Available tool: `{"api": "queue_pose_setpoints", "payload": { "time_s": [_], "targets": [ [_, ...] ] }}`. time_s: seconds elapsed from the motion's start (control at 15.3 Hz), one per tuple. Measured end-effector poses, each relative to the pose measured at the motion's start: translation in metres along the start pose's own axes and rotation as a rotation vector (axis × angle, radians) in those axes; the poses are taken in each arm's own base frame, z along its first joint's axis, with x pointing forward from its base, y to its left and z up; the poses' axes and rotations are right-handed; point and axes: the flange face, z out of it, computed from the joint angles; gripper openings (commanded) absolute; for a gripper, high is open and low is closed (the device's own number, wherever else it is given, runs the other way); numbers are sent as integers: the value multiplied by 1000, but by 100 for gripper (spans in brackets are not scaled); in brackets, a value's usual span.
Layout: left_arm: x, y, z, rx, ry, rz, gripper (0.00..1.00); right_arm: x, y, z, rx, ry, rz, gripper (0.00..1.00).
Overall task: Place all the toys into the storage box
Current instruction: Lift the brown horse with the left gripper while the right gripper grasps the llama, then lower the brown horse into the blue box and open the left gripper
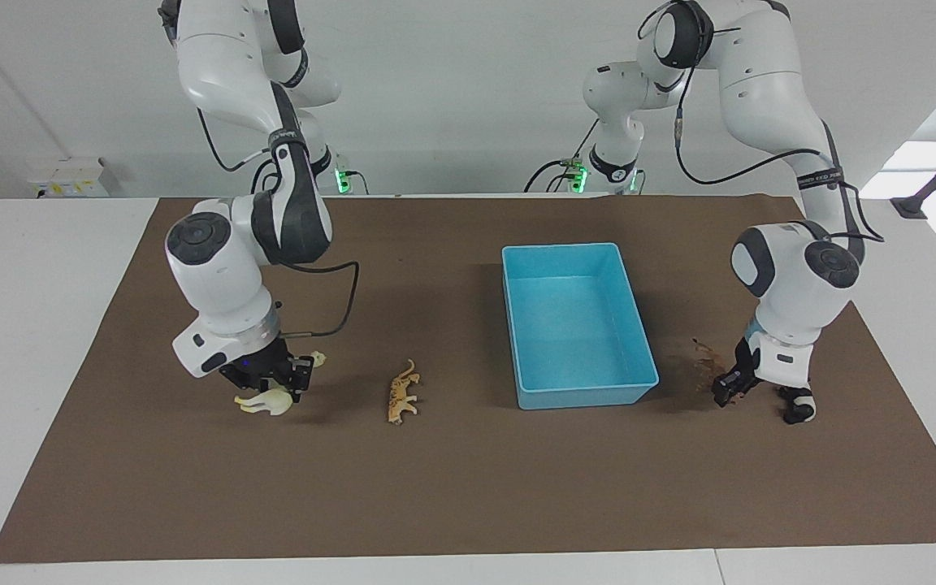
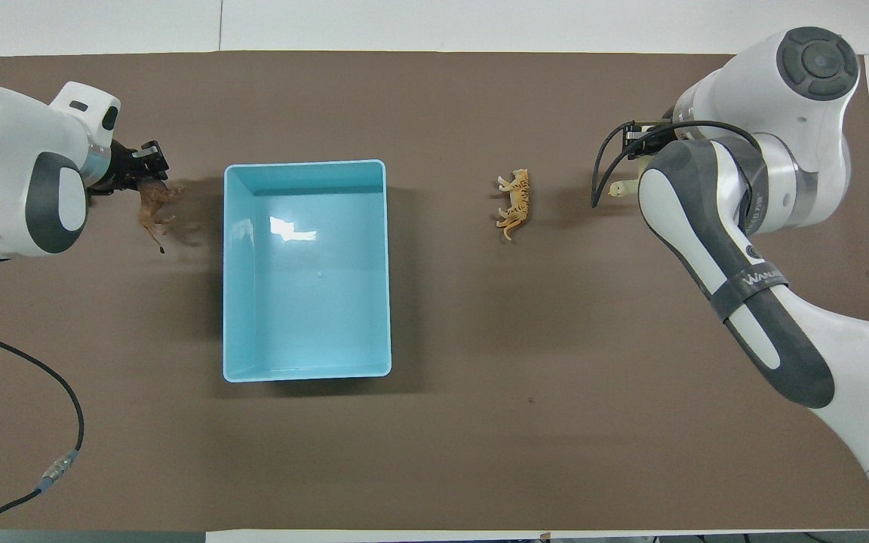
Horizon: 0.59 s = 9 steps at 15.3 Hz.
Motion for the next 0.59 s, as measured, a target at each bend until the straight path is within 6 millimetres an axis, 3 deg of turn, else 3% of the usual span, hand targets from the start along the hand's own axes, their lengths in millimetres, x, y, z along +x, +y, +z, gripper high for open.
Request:
{"api": "queue_pose_setpoints", "payload": {
  "time_s": [0.2,0.39,0.46,0.52,0.59],
  "targets": [
    [0,26,-55,-21,-16,-76,12,-5,-10,-45,1,-14,-16,0],
    [-38,90,-81,-27,-37,-151,14,-18,-28,-83,4,-29,-44,0],
    [-58,118,-79,-25,-49,-160,25,-22,-34,-94,5,-27,-52,0],
    [-79,141,-72,-17,-64,-155,70,-25,-38,-103,6,-26,-58,0],
    [-100,159,-61,-8,-78,-140,100,-28,-41,-108,7,-27,-62,0]
  ]
}}
